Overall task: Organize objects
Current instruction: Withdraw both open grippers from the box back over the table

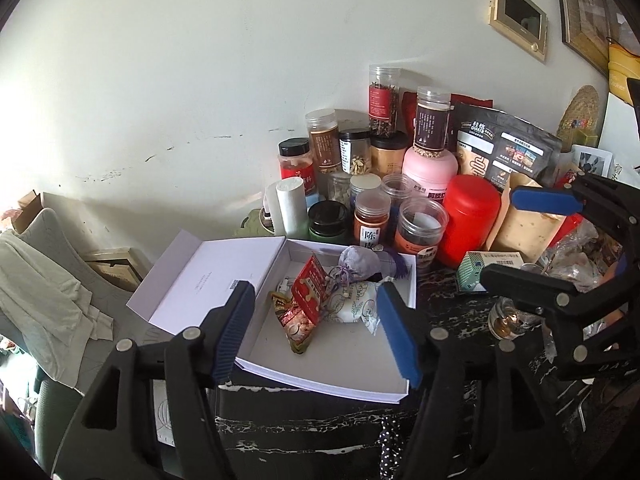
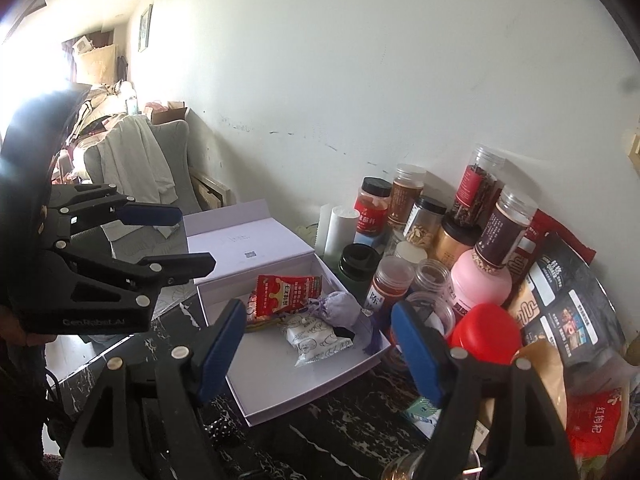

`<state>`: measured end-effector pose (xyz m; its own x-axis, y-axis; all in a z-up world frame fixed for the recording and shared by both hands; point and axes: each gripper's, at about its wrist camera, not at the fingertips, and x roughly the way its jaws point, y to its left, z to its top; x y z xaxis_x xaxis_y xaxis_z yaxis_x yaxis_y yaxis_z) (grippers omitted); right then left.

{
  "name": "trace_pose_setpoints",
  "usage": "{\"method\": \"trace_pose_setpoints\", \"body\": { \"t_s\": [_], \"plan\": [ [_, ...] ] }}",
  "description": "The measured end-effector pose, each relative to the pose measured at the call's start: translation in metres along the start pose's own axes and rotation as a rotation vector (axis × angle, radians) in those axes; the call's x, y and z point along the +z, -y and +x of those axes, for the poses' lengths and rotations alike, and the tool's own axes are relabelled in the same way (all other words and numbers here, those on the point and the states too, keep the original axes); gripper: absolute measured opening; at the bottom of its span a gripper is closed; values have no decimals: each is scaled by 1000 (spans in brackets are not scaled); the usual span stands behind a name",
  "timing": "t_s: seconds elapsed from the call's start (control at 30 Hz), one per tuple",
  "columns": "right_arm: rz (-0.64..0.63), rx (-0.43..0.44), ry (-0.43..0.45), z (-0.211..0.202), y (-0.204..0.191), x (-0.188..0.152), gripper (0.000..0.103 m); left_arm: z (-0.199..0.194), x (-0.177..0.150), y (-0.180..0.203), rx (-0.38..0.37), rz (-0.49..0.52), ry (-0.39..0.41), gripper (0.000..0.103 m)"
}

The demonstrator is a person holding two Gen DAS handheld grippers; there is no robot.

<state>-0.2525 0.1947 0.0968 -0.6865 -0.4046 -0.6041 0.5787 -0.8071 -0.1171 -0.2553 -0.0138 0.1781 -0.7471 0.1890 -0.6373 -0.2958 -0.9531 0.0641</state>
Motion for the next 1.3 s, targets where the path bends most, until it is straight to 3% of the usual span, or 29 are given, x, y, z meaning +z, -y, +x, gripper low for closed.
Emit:
{"method": "trace_pose_setpoints", "body": {
  "t_s": [0.13,0.77,1.13,1.3],
  "plan": [
    [11,-12,6,-17,-3,-9,76,-21,-10,8,21,9,10,71],
    [54,-58,-14,-74,-23,-81,80,-82,-75,48,17,16,0,84],
    [82,-58,-43,-88,-34,-126,80,-88,-122,67,4,10,-42,84],
    [85,-47,-78,-84,-42,-149,80,-75,-148,72,-16,8,-100,84]
  ]
}}
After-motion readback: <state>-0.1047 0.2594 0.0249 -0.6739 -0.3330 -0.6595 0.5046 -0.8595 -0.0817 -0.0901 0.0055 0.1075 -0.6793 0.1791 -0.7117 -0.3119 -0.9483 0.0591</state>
